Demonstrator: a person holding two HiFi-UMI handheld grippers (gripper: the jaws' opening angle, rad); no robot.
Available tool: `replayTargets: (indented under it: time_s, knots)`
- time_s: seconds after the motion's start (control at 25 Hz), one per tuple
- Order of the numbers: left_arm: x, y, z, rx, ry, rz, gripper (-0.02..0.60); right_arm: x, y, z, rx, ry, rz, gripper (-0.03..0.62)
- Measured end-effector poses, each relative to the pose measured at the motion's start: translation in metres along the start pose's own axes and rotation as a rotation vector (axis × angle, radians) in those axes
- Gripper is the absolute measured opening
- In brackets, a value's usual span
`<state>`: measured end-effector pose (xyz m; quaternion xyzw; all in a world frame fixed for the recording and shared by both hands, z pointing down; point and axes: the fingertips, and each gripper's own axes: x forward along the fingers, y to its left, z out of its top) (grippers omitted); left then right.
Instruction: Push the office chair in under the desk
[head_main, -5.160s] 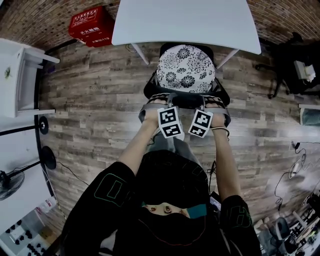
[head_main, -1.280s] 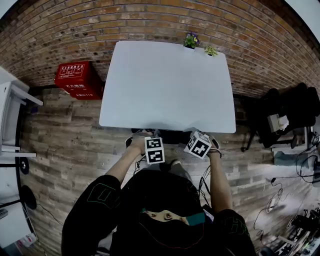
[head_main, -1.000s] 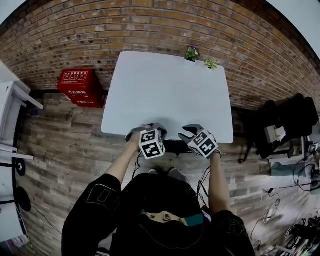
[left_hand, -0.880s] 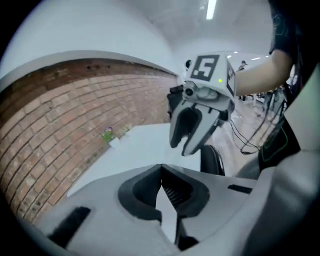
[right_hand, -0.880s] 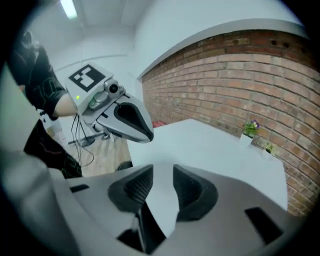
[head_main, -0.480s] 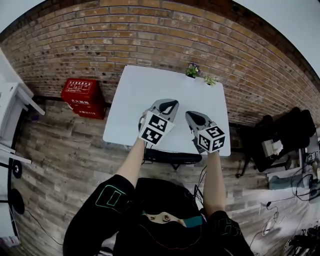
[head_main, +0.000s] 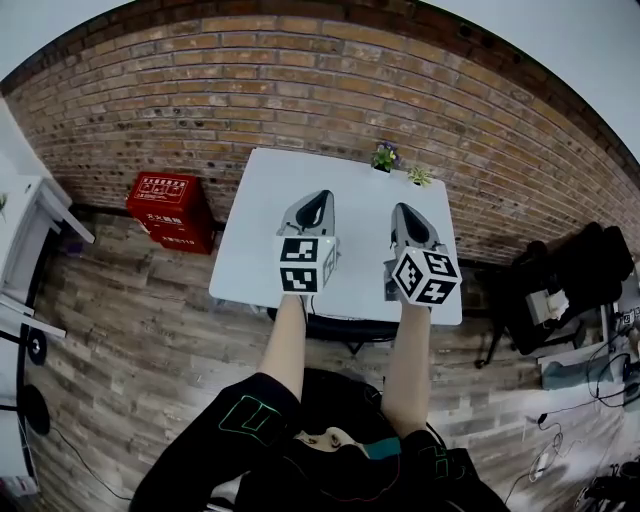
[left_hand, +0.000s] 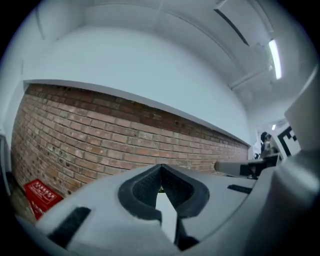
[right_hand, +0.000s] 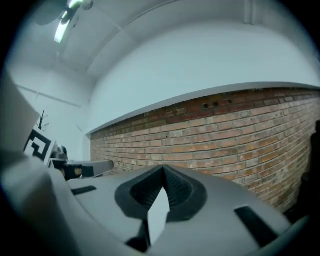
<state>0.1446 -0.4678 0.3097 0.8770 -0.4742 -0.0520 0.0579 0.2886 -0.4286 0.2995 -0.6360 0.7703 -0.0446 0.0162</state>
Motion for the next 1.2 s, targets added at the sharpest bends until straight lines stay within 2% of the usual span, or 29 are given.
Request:
replayTargets:
  time_s: [0.12, 0.4, 1.2]
  knots:
    - [-0.005, -0.004, -0.006, 0.061, 0.003, -0.015, 0.008, -0.006, -0.002, -0.004, -0.059, 0.010, -0.039, 0.003]
    - [-0.006, -0.023, -0.007, 0.141, -0.015, -0.064, 0.008, -0.014, 0.004, -0.016, -0.142, 0.030, -0.028, 0.003]
    - [-0.007, -0.039, -0.023, 0.138, -0.008, -0.079, 0.008, -0.029, -0.007, -0.023, -0.166, 0.026, -0.045, 0.003]
